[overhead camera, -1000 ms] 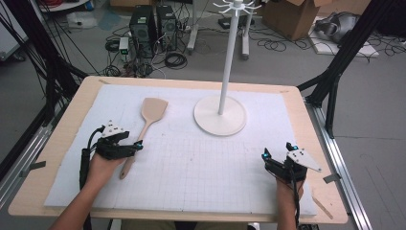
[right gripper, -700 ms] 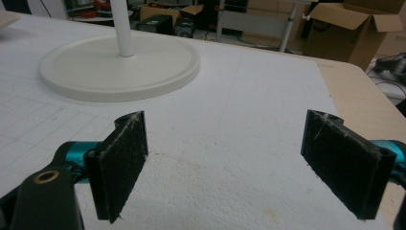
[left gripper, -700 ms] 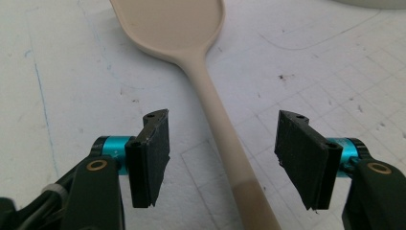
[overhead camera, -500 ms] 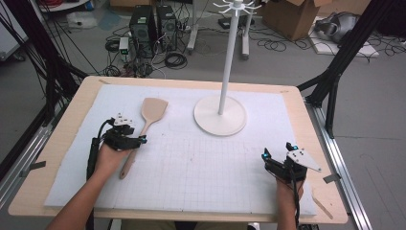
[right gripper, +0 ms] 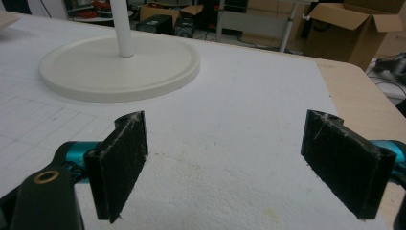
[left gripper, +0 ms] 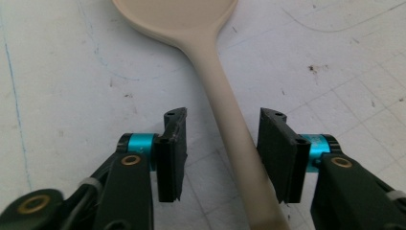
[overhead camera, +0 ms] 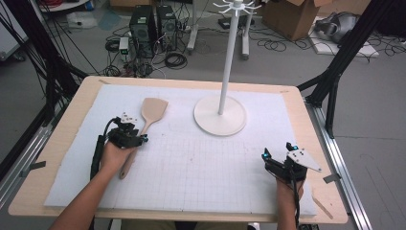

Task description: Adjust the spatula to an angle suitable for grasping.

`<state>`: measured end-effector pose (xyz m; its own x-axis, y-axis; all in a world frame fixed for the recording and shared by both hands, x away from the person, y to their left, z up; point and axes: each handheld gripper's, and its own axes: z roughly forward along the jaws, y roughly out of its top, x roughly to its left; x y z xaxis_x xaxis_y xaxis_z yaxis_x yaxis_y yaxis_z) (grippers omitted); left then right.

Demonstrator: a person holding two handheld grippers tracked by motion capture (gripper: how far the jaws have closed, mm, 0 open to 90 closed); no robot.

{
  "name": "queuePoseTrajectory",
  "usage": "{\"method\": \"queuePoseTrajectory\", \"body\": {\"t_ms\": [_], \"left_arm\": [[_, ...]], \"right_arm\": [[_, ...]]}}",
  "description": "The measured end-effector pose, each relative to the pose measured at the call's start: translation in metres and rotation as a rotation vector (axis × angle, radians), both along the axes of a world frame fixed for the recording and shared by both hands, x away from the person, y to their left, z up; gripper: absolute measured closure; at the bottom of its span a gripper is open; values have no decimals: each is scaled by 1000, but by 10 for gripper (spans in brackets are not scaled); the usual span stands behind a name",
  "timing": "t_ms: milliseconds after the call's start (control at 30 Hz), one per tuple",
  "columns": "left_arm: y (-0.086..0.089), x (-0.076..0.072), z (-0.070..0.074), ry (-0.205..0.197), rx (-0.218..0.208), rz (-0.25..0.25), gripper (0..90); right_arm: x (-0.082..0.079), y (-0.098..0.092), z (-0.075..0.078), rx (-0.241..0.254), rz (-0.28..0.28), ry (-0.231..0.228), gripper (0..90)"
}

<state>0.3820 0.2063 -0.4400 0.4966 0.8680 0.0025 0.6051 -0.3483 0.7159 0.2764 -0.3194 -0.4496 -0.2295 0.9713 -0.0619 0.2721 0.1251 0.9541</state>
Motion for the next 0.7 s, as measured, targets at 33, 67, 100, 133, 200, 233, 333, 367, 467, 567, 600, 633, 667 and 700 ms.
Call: {"method": "queuePoseTrajectory", "body": {"t_ms": [33,67,100,133,200,233,333,367,467,567,600,633,667,700], "left_arm": [[-1,0,1,2,7,-7,622],[-2,-1,1,6,6,-10,653],[-3,-1,1,9,6,-11,653],[-4,-1,1,13,2,1,670],[0,0,2,42,-29,18,686],[1,1,2,53,-47,36,697],[2,3,3,67,-41,52,755],[1,5,5,75,-10,26,778],[-5,9,10,104,48,22,779],[-3,11,11,122,39,17,781],[-3,11,10,125,30,21,781],[-3,10,11,121,34,21,781],[-4,10,11,115,43,20,782],[-5,9,11,110,46,18,782]], "right_arm": [[0,0,0,-1,0,1,150],[0,0,0,4,-1,5,150],[0,0,0,4,-1,5,150],[0,0,0,-2,0,0,150],[0,0,0,-9,1,-3,152],[-1,1,0,-7,1,5,153],[0,1,0,-13,1,2,153],[-1,1,0,-10,0,6,153],[0,2,0,-8,-1,4,153],[-1,1,0,-7,0,6,153],[-1,1,0,-8,-1,6,153],[0,1,0,-9,0,6,153],[0,1,0,-11,1,2,153],[0,1,0,-13,2,2,153]]}}
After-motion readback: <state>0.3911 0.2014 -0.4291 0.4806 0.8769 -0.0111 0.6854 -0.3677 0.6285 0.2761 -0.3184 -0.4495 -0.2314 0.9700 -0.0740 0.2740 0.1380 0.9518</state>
